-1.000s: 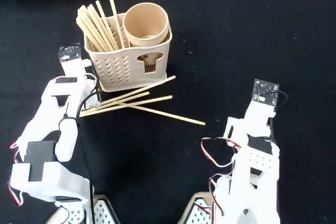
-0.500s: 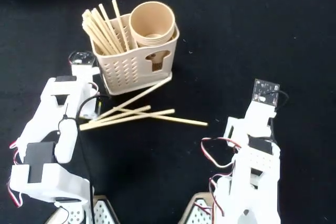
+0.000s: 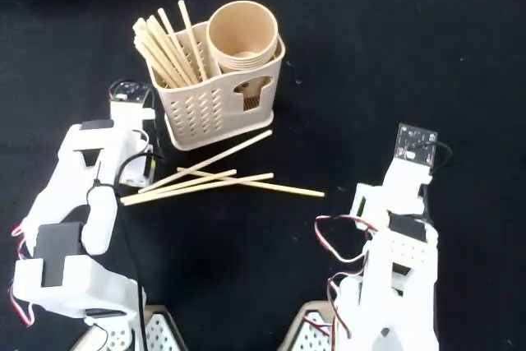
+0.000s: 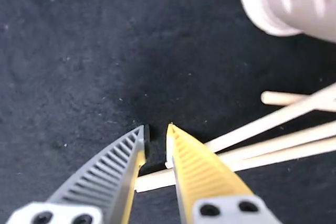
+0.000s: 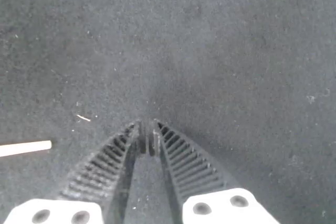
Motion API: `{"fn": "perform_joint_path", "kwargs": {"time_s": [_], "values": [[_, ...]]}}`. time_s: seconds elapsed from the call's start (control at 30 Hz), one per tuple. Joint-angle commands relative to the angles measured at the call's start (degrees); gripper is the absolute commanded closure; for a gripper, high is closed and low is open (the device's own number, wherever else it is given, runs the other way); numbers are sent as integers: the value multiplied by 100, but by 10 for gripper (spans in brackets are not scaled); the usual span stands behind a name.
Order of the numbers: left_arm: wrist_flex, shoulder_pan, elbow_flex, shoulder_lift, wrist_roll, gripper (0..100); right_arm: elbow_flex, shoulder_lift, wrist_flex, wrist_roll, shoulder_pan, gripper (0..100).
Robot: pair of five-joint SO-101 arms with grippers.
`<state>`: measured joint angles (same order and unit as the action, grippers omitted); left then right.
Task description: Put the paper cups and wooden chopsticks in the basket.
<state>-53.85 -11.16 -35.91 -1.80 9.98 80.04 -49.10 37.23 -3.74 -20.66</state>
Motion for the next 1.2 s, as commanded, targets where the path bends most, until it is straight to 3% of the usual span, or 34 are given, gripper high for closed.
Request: {"fn": "perform_joint_path", "kwargs": {"time_s": [0.0, 0.1, 0.23, 0.57, 0.8, 0.97, 1.17], "values": [[193, -330, 127, 44, -308, 923, -629, -84, 255, -18, 141, 956], [185, -312, 101, 149, -290, 974, -523, -84, 273, -9, 466, 959], [264, -242, -22, 571, -273, 953, -127, -119, -246, -53, 615, 959], [2004, 40, -629, 738, -264, 931, -40, -119, -369, -62, 571, 959], [1987, 673, -1174, 888, -176, 932, -31, -119, -369, -62, 563, 959], [1310, 716, -1376, 1327, 571, 933, -31, -119, -378, -62, 563, 959], [1213, 699, -2026, 1908, 1196, 934, -40, -119, -378, -62, 563, 959]]}}
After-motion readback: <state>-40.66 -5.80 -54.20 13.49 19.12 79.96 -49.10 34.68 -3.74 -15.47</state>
